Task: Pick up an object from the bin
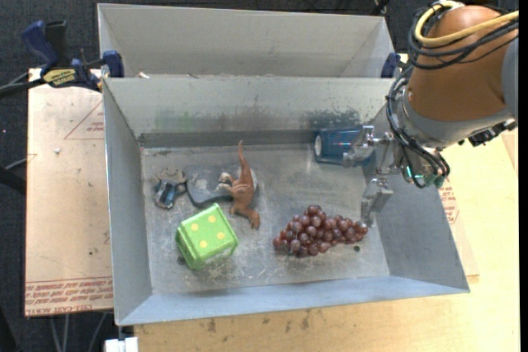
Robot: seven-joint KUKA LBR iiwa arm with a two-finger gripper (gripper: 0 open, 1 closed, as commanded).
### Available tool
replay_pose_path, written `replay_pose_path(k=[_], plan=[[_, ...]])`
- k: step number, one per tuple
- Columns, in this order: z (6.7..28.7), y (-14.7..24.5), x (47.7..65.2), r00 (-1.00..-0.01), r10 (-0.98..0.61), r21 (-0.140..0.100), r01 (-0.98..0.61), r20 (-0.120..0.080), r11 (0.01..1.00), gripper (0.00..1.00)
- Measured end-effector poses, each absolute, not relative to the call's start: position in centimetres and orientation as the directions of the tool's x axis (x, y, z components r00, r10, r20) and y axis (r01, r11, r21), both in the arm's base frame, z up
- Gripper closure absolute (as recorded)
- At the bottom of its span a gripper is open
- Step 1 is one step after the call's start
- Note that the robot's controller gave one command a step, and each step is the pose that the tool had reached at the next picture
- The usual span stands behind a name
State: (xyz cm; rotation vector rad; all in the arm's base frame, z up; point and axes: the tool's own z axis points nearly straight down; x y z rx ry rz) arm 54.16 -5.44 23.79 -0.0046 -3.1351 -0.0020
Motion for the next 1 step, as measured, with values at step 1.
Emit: replay_pose_path(k=[1], plan=[[24.2, -5.43, 54.3, -1.0, 0.001, 0.0, 0.001, -0.001, 1.0, 0.0]])
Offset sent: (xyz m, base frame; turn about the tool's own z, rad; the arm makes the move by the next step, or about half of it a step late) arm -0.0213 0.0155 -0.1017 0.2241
